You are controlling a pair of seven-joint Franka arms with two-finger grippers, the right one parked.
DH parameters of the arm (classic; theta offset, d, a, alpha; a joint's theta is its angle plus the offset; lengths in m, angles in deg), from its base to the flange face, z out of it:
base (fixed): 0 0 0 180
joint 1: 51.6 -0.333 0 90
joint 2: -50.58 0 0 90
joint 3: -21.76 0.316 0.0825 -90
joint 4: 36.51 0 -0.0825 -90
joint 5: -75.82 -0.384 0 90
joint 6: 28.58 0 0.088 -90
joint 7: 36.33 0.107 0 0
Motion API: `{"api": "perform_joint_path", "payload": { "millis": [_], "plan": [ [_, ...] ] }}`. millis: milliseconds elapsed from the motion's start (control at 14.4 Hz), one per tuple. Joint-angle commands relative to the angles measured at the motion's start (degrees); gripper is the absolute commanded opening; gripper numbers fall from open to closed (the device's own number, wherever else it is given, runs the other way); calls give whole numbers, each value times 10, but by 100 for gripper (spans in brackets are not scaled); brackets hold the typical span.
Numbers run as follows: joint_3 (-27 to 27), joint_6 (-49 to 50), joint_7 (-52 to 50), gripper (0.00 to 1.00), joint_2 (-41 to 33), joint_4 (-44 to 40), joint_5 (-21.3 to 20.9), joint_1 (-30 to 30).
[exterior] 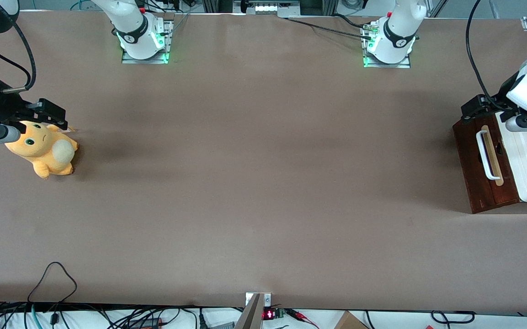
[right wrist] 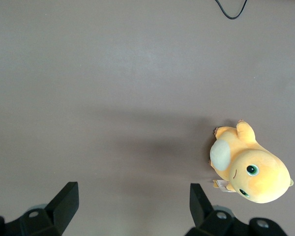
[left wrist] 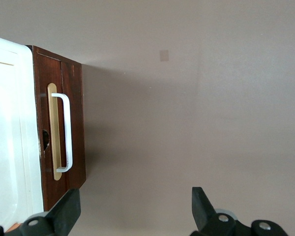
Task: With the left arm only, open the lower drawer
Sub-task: 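Move the left gripper down toward the white handle of the lower drawer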
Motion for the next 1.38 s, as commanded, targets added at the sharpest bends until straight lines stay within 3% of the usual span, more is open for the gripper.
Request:
{"api": "perform_joint_path", "payload": {
  "millis": [0,623,969,1038,1177,1315],
  "plan": [
    [1,31,20,100,3,-13,14,-1],
    [-2,83,23,100,5,-22,14,-2],
    [-7,62,55,100,6,-26,3,0],
    [-13,61,51,100,7,-24,-17,1],
    [-60,60,32,100,14,-9,-161,2],
    [-93,60,-14,94,27,13,-262,2]
  ]
}}
